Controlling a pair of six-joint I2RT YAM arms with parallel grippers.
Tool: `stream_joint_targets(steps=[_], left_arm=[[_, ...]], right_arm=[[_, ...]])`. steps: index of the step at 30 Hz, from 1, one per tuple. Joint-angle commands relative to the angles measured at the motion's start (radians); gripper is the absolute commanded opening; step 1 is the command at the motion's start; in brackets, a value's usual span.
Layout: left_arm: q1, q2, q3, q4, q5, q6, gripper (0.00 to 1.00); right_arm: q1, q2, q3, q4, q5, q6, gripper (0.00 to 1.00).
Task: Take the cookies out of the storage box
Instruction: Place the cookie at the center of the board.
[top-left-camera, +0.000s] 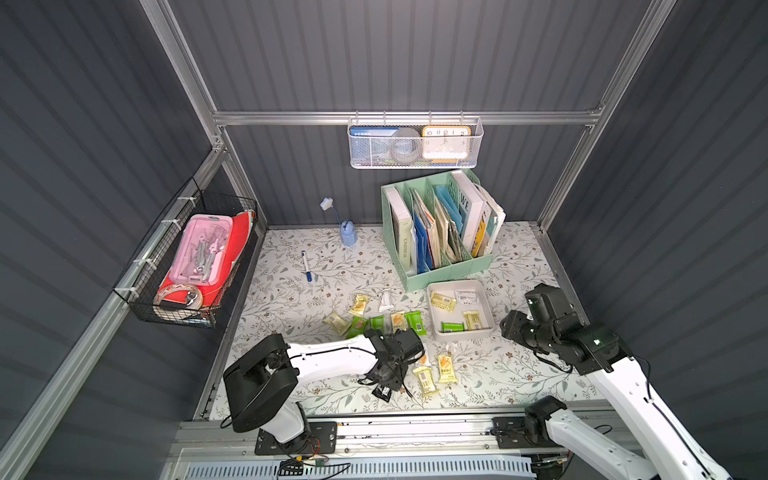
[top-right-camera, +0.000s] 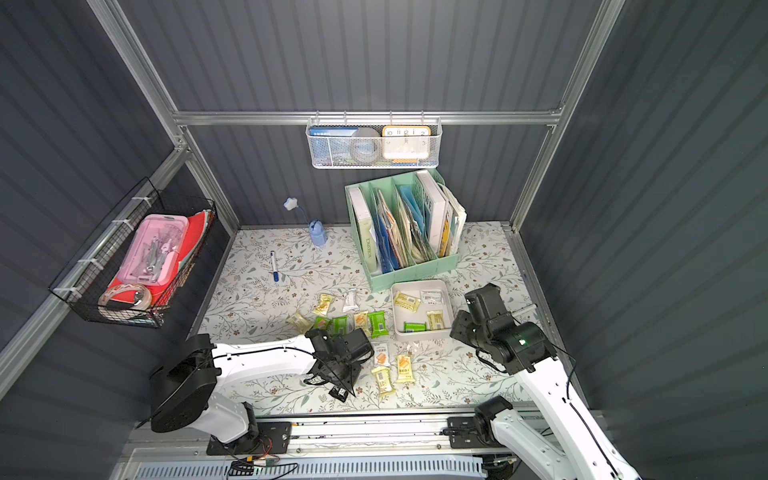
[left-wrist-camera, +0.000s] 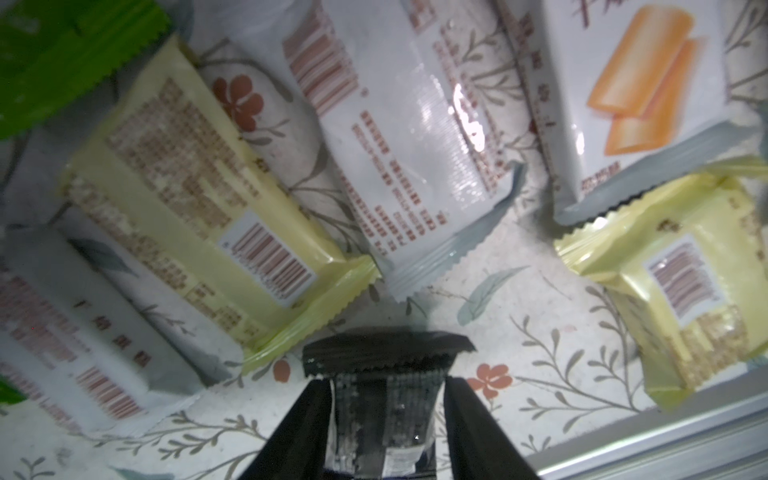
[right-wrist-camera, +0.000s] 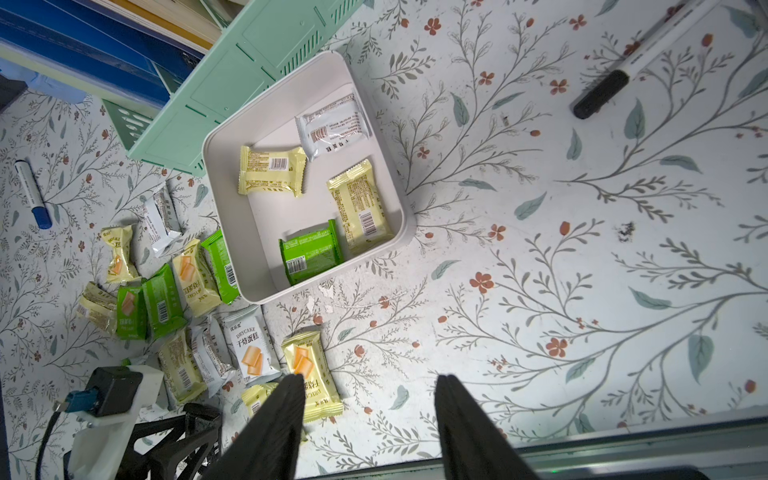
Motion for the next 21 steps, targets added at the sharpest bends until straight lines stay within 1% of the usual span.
stream_joint_targets(steps=[1,4,7,9,10,12,13,15,17,19,21], left_arm=[[-0.004,-0.036,0.029,-0.023,-0.029,0.011,0.53],[-0.004,-0.090,0.056,-0.022,-0.070,0.010,0.57],[-0.004,-0.152,0.094,-0.004,-0.131,0.000,0.58],[-0.004,-0.191,0.130,0.021,-0.178,-0.036,0.58],[-0.003,-0.204,0.154,0.011,-0.215,-0.033,0.59],[-0.002,-0.221,0.205,-0.017,-0.348,-0.074,0.59],[-0.001,-0.230,0.223,0.002,-0.395,-0.064,0.59],[0.003,-0.230,0.260,0.038,-0.487,-0.063,0.59],[0.023,-0.217,0.293,0.083,-0.531,-0.071,0.59],[0.051,-0.193,0.327,0.117,-0.568,-0.112,0.60],[0.088,-0.155,0.361,0.102,-0.583,-0.194,0.61]], right_arm=[[-0.002,0.001,-0.001,-0.015,0.015,-0.001,0.56],[-0.002,0.003,-0.001,-0.011,0.013,-0.003,0.56],[-0.002,0.010,-0.001,-0.005,0.007,-0.005,0.56],[-0.002,0.019,0.001,0.003,0.001,-0.007,0.56],[-0.002,0.023,0.003,0.009,-0.005,-0.008,0.56],[-0.002,0.039,0.005,0.028,-0.017,-0.010,0.56],[-0.002,0.050,0.006,0.043,-0.026,-0.011,0.56],[-0.002,0.080,0.013,0.072,-0.049,-0.022,0.56],[-0.001,0.125,0.026,0.102,-0.086,-0.040,0.56],[-0.001,0.182,0.042,0.128,-0.126,-0.067,0.56],[0.001,0.246,0.063,0.146,-0.154,-0.095,0.56]])
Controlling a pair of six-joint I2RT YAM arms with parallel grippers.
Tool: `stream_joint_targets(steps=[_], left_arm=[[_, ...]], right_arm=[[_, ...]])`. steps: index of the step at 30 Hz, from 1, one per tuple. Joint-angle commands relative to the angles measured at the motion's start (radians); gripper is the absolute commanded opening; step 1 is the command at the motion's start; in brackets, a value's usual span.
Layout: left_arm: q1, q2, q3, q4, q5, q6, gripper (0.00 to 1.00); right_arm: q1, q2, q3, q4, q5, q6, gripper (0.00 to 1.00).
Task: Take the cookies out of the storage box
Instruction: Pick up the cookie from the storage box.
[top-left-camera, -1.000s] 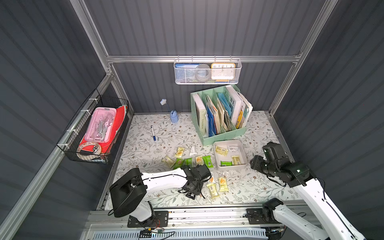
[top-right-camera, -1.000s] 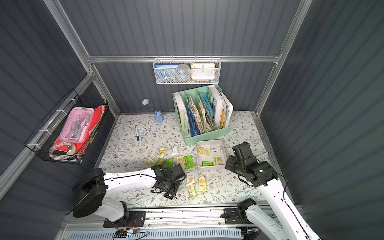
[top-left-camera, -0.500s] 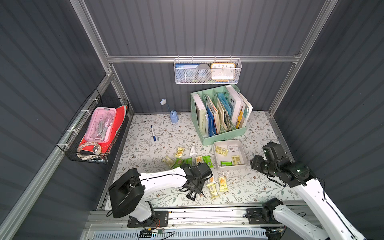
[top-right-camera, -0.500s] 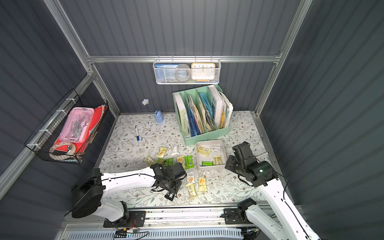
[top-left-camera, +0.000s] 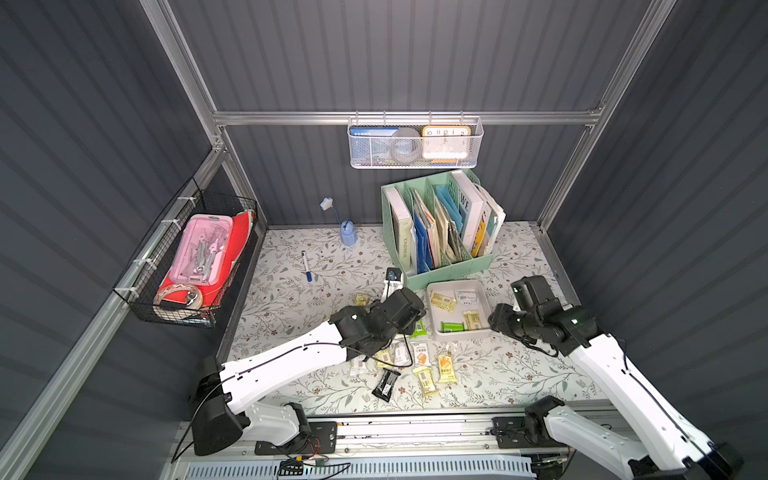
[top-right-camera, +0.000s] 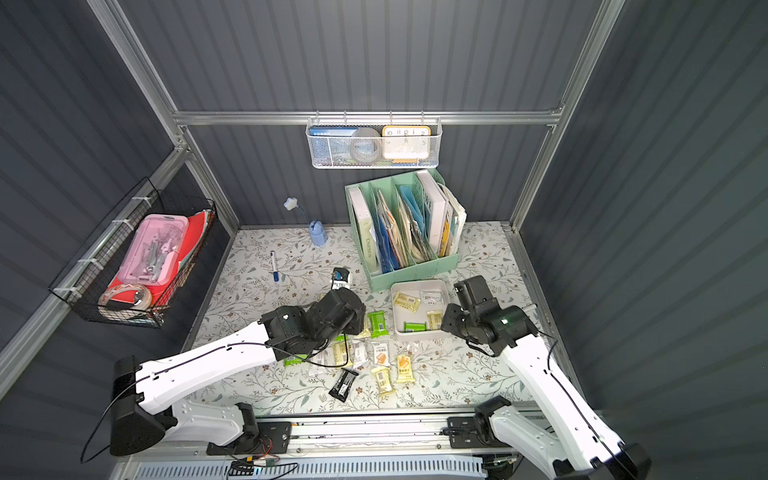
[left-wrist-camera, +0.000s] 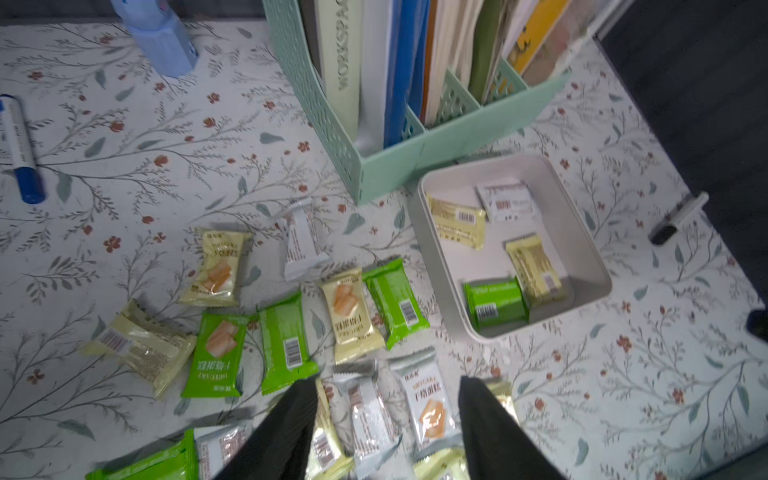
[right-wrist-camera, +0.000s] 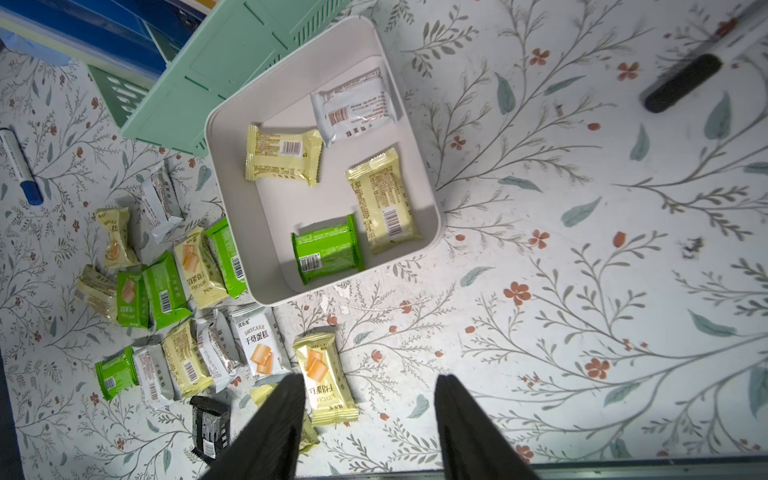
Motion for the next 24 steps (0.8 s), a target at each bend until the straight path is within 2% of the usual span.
stream_joint_targets(steps=[1,3,6,7,10,14,19,24], left_arm=[[0.065,0.061,0.053,0.005,-0.087,-0.146,0.61],[0.105,0.085,0.058,0.008,-0.045,-0.218,0.61],[0.156,0.095,0.021,0.035,-0.004,-0.338,0.60],[0.170,0.091,0.003,0.044,0.009,-0.372,0.60],[0.201,0.079,-0.043,0.025,0.012,-0.444,0.61],[0.256,0.062,-0.075,-0.048,0.027,-0.518,0.61],[0.300,0.018,-0.124,-0.059,0.033,-0.576,0.61],[0.311,0.001,-0.155,-0.060,0.034,-0.618,0.61]], right_arm=[[0.004,0.089,0.047,0.072,-0.079,-0.076,0.56],[0.007,0.153,0.068,0.118,-0.125,-0.154,0.56],[0.014,0.286,0.128,0.145,-0.191,-0.360,0.56],[0.020,0.325,0.149,0.143,-0.173,-0.446,0.57],[0.021,0.399,0.156,0.244,-0.135,-0.593,0.60],[0.021,0.496,0.175,0.359,-0.124,-0.721,0.65],[0.019,0.615,0.228,0.397,-0.203,-0.865,0.65],[0.018,0.686,0.199,0.508,-0.254,-0.968,0.63]])
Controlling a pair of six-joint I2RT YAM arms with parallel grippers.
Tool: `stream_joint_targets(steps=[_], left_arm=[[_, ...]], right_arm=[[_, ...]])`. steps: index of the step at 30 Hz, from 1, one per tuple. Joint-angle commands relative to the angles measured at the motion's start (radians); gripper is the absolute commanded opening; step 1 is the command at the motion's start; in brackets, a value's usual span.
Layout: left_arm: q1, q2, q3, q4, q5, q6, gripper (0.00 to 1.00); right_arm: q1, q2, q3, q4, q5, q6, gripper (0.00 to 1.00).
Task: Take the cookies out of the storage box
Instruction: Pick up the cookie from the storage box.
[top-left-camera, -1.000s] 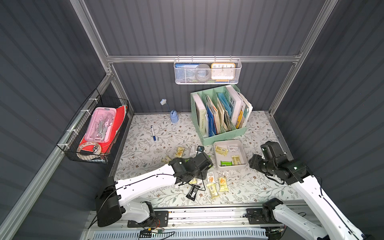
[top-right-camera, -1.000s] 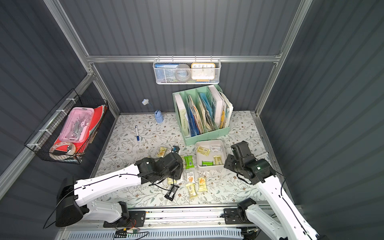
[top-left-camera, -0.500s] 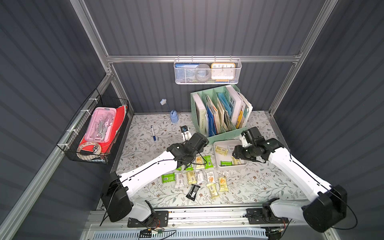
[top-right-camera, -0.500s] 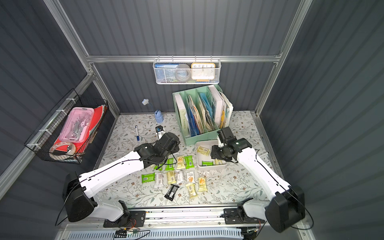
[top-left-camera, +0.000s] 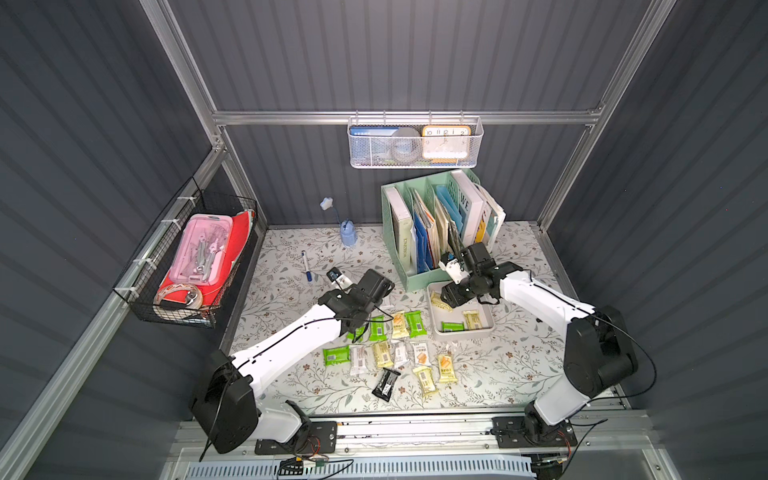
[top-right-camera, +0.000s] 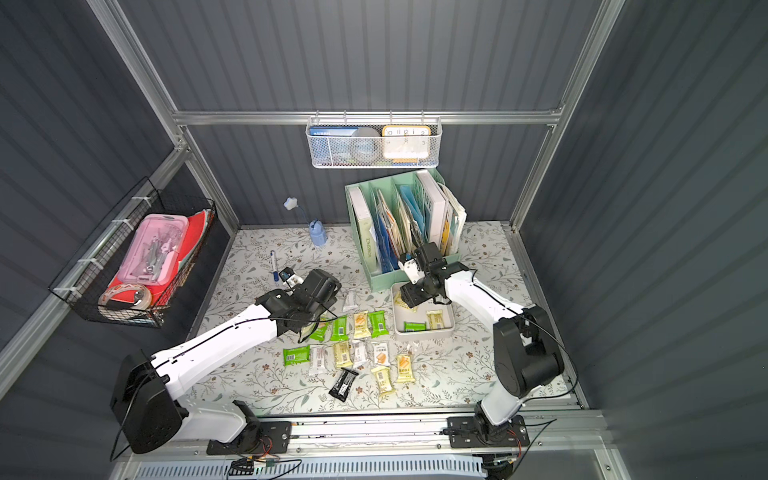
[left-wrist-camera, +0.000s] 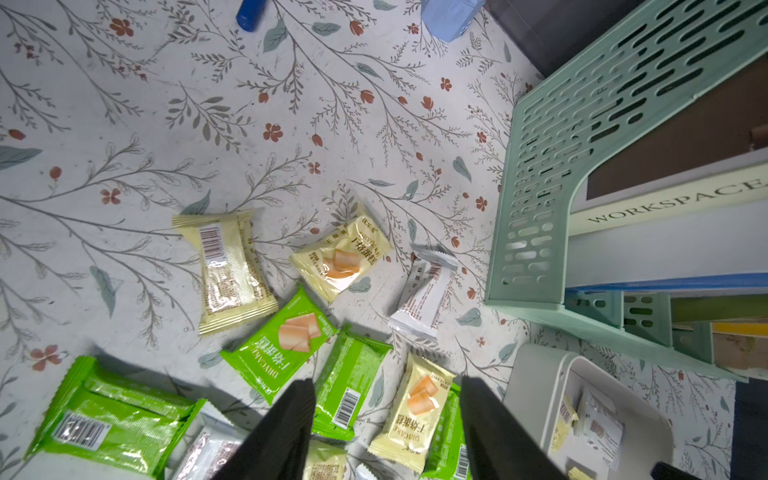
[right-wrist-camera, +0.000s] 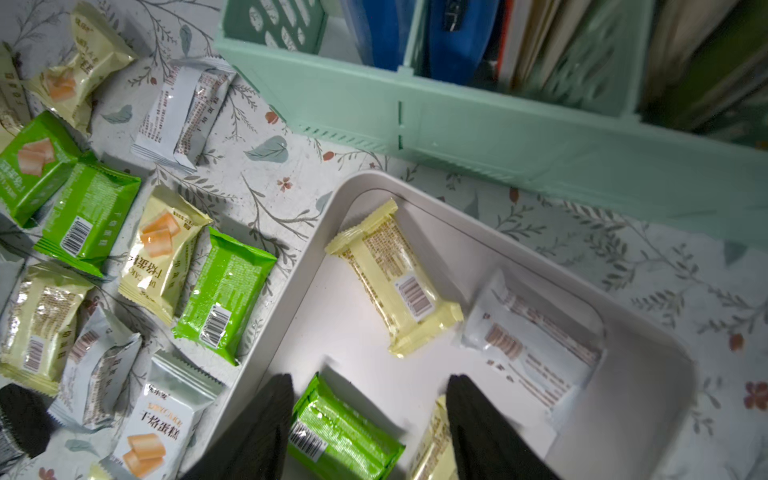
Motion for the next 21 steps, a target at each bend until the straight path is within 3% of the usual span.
stream_joint_targets(steps=[1,5,11,21], left_arm=[[0.008,-0.021,-0.023,-0.035,0.002,-0.062,0.61],[0.010,-0.021,-0.044,-0.033,0.002,-0.097,0.61],[0.012,-0.019,-0.066,-0.014,0.012,-0.131,0.61],[0.011,-0.027,-0.123,0.006,0.055,-0.211,0.61]], right_arm=[[-0.001,0.043,0.004,0.074,-0.047,-0.111,0.62],[-0.012,0.105,0.021,0.059,-0.096,-0.165,0.60],[-0.023,0.179,0.056,0.048,-0.003,-0.192,0.56],[-0.021,0.270,0.120,-0.013,-0.010,-0.221,0.56]])
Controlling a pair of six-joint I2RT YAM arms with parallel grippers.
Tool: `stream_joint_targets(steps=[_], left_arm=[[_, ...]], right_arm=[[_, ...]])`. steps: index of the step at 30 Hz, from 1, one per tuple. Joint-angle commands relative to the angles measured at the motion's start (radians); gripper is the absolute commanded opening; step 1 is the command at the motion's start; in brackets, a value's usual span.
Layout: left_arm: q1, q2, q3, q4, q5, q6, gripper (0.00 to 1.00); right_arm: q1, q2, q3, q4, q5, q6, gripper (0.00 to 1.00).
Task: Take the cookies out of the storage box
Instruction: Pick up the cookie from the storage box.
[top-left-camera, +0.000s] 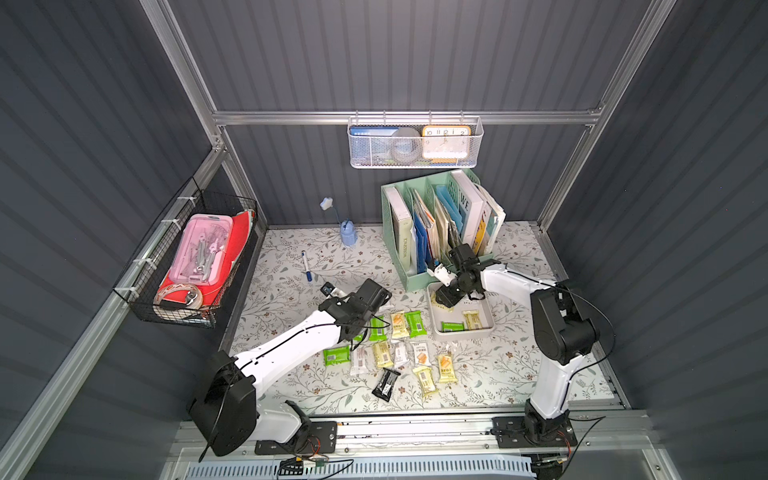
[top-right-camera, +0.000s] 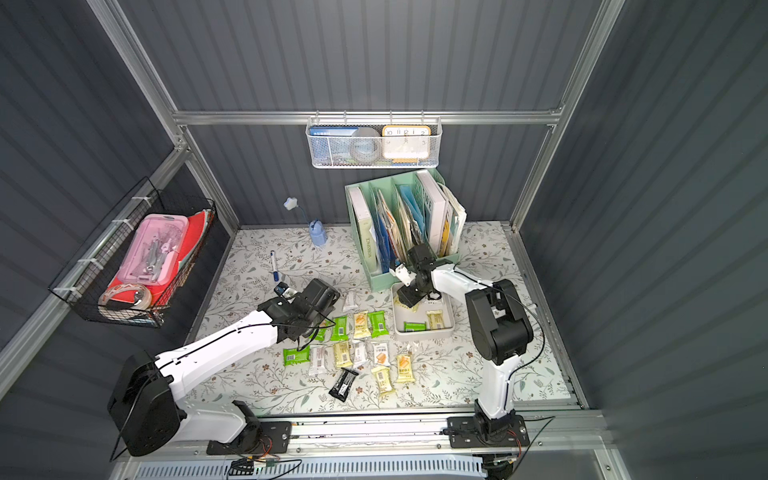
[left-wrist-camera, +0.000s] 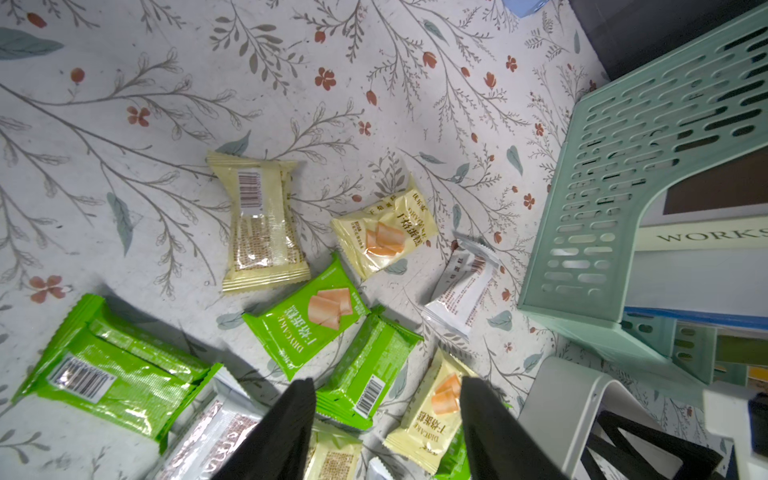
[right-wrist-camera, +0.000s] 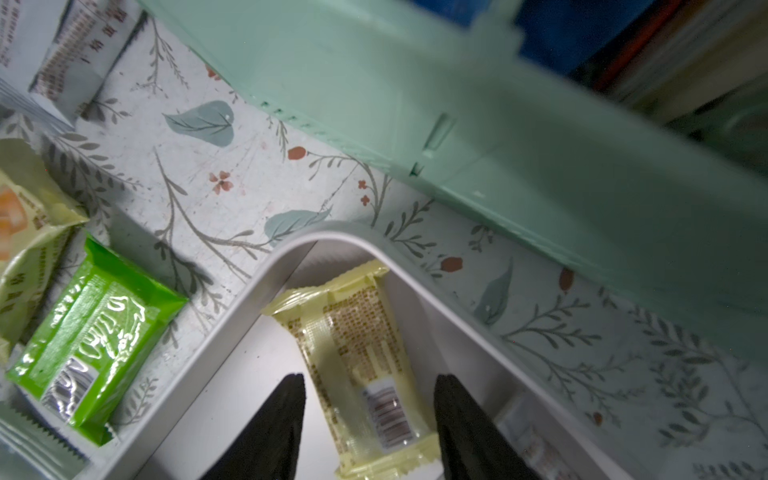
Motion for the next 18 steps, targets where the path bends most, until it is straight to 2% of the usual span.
stream_joint_targets(steps=[1,9,18], left_arm=[[0.007,-0.024,-0.016,-0.008,0.012,-0.041,0.61],[0.006,-0.023,-0.019,-0.019,-0.003,-0.051,0.61],[0.007,-0.035,-0.027,-0.034,-0.007,-0.062,0.60]], right_arm=[[-0.003,0.022,0.015,-0.050,-0.012,-0.025,0.56],[-0.001,0.023,-0.033,-0.018,-0.023,-0.044,0.56],[0.012,0.039,-0.052,0.003,0.067,-0.055,0.54]])
